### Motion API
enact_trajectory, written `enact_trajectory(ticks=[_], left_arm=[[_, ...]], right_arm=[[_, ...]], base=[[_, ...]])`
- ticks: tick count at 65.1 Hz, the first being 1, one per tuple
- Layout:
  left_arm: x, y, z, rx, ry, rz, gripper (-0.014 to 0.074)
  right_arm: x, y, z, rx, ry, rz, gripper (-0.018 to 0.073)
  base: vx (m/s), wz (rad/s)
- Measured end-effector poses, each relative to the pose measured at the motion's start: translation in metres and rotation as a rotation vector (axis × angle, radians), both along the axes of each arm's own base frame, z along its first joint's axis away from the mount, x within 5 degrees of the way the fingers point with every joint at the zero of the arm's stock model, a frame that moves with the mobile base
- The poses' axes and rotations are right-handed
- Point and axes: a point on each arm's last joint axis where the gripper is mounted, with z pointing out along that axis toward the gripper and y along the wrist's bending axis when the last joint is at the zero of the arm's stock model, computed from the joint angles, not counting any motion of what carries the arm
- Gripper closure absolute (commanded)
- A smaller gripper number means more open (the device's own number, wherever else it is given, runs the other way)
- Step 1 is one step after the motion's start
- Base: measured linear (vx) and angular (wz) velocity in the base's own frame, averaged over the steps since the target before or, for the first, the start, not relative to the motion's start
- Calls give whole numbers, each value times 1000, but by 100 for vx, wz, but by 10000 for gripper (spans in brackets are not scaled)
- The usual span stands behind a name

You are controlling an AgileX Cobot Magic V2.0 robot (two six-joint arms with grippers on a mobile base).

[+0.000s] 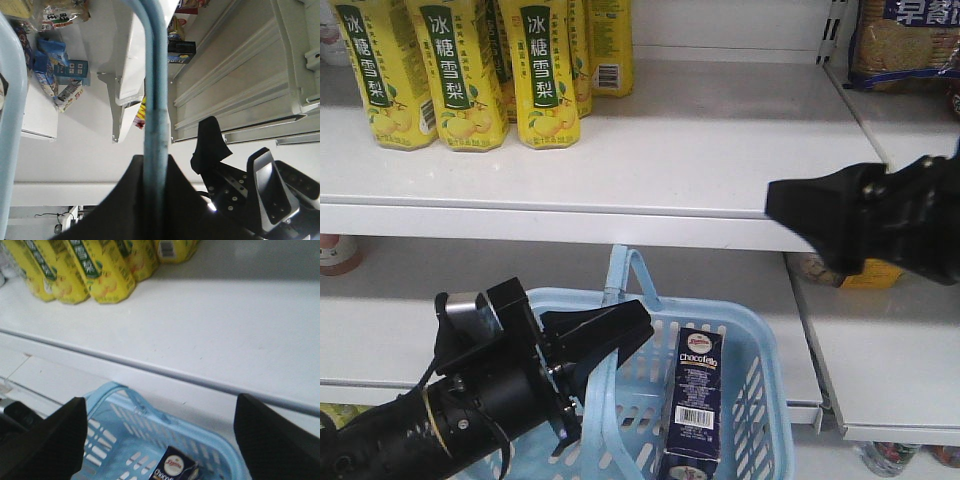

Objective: Left arm holds basket, right arm returns cookies
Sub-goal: 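Reach the right gripper down into the basket toward the Chocofello box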

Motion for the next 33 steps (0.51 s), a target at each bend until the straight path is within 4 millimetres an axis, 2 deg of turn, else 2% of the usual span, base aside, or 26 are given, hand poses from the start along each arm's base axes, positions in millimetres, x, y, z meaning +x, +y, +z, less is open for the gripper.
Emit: enact_trajectory(ticks=[15, 33], left_arm=[[0, 0, 0, 0, 0, 0, 599], [0, 0, 0, 2, 1, 0, 599]], right_arm=[[12, 29, -28, -30, 198, 62, -7], [13, 34, -49, -86, 410, 38, -7]], base=[[0, 0], [0, 0]])
